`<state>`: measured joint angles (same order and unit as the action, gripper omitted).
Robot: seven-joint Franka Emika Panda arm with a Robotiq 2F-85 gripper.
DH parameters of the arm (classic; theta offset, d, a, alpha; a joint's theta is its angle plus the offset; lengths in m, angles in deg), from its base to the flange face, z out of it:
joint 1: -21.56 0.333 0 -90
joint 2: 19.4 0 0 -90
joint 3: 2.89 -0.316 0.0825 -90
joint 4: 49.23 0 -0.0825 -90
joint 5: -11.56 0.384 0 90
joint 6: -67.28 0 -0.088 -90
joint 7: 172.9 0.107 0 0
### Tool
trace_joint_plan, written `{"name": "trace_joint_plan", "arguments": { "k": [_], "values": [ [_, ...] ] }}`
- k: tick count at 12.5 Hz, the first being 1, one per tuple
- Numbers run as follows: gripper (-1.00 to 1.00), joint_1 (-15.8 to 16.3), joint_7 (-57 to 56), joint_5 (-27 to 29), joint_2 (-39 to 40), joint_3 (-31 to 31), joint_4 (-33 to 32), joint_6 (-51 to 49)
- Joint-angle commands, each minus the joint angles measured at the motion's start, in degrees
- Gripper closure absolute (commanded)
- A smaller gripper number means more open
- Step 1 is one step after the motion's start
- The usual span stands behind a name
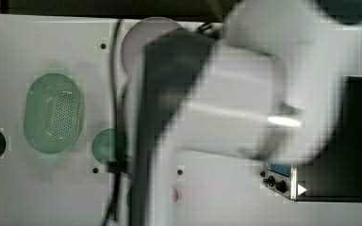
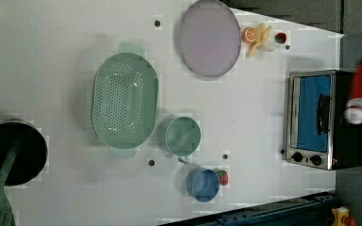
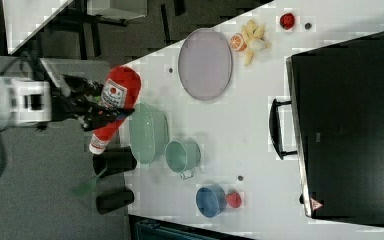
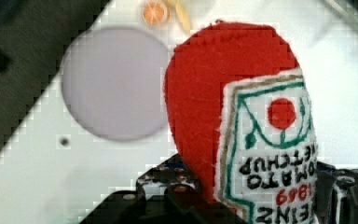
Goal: Pick Ketchup from oven and place it on table.
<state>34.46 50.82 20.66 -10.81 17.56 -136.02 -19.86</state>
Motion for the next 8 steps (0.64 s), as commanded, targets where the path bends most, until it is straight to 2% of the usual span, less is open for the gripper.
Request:
{"name": "trace_joint_plan", "arguments": {
  "k": [1, 4, 8],
  "values": [
    [-0.26, 0.72, 1.48, -5.01, 3.31, -2.65, -7.35, 2.26],
    [-0.27, 1.32, 1.54, -5.53, 3.41, -2.97, -18.23, 10.31],
    [-0.27, 1.54, 1.62, -5.5, 5.04, -3.22, -32.57, 28.33]
  ]
}}
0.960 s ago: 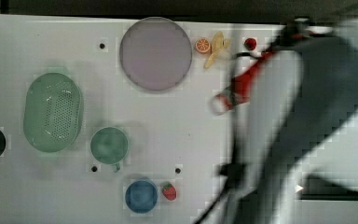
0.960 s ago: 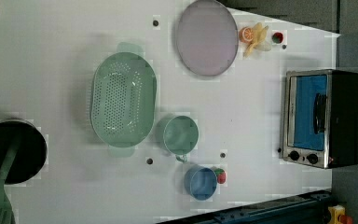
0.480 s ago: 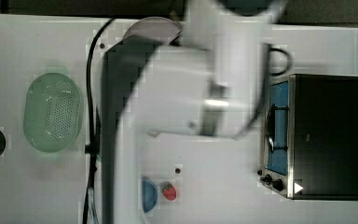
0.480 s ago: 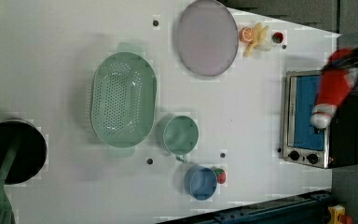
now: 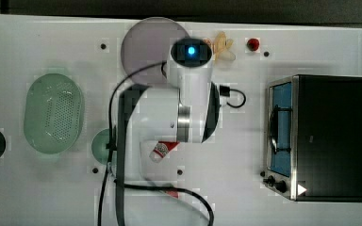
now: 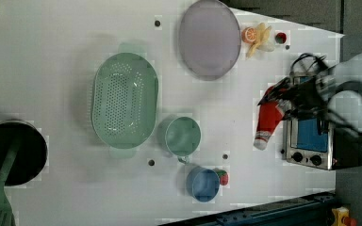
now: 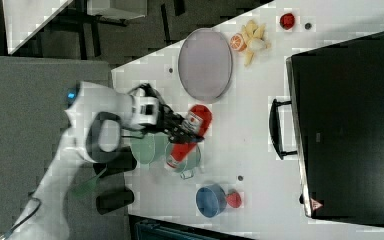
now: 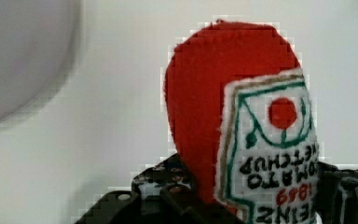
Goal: Pick Ketchup from oven and place it on table.
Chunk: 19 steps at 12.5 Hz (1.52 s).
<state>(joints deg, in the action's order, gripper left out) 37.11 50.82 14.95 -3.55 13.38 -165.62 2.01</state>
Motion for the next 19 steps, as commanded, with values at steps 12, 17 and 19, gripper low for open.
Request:
{"name": "trace_joint_plan", "arguments": {
  "k": [12, 17, 19],
  "values": [
    [-1.0, -1.14, 2.08, 0.66, 0.16, 0.47, -7.88, 19.69],
    [-1.0, -1.19, 2.08, -0.03, -13.93, 1.24, 6.45, 2.07],
    [-1.0, -1.17, 2.08, -2.07, -16.27, 1.18, 14.45, -3.25]
  ]
}}
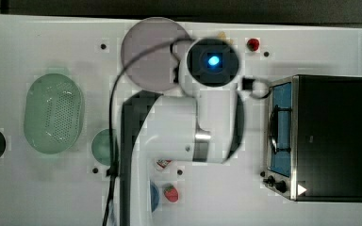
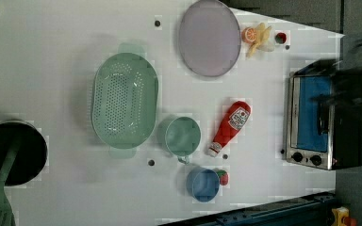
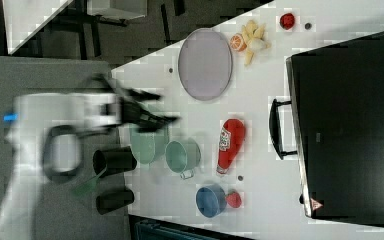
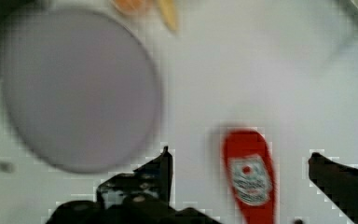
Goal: Pick Ketchup from oven and place it on table.
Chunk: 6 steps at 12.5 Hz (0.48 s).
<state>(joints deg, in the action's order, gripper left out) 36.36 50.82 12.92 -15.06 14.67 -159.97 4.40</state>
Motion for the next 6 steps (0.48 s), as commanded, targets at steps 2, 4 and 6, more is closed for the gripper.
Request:
{"name": "trace_joint_plan", "arguments": {
  "k": [2, 4, 6],
  "values": [
    [-1.0, -0.43, 2.08, -2.93, -5.27, 0.01, 15.75, -13.23],
    [-1.0, -0.48, 2.08, -3.7, -5.26, 0.34, 20.22, -23.68],
    [-1.0, -0.47, 2.08, -3.67, -5.41, 0.32, 22.4, -29.66]
  ]
}}
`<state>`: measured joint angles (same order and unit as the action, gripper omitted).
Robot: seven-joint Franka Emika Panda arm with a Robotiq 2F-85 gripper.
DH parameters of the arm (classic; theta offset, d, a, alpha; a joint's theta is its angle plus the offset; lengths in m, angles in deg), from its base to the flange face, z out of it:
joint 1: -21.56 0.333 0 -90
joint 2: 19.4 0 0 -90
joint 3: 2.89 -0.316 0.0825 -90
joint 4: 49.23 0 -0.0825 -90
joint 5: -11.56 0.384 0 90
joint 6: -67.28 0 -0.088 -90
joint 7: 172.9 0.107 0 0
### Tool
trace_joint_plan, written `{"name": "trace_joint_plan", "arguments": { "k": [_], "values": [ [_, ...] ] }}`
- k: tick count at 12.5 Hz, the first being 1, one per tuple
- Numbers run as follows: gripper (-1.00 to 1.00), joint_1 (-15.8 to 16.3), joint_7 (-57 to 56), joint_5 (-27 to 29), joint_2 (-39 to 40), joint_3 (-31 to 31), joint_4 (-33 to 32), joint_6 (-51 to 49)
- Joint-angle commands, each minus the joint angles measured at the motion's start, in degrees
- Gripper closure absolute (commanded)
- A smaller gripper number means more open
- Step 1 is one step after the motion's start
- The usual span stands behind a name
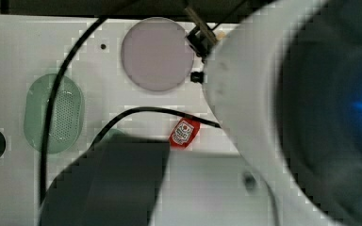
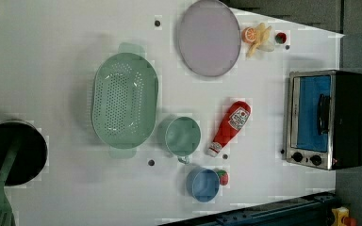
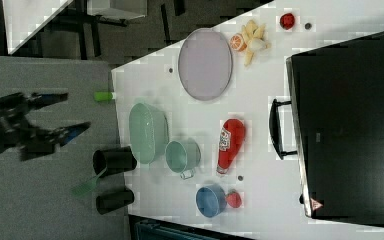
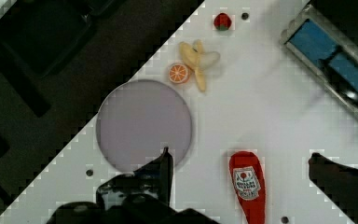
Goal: Pick Ketchup from oven and place it on table.
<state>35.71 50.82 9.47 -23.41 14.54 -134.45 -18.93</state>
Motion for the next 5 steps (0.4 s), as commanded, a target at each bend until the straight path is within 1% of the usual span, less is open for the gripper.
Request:
{"name": "trace_joint_plan", "arguments": {
  "k": [1, 5],
  "values": [
    [-1.0, 0.18, 2.08, -0.23, 2.94, 0.33, -2.32, -5.74],
    [-1.0, 0.22, 2.08, -0.23, 2.97, 0.17, -1.69, -5.54]
  ]
}}
